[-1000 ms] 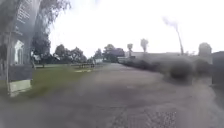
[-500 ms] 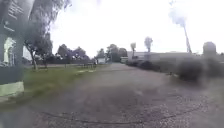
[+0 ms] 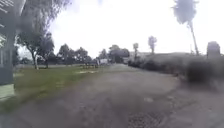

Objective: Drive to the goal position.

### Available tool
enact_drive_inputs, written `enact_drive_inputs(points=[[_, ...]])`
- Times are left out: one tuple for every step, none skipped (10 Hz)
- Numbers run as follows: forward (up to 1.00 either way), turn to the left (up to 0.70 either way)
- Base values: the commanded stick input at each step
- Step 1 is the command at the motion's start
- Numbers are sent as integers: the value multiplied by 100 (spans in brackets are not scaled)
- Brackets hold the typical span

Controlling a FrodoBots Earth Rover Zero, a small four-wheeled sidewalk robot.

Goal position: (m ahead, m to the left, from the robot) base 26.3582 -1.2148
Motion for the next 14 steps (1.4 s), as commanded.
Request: enact_drive_inputs(points=[[70, 0], [70, 0], [70, 0], [70, 0], [70, 0], [70, 0], [70, -5], [70, -7], [70, -31], [70, -32], [70, -33], [70, -33], [70, -32], [70, -32]])
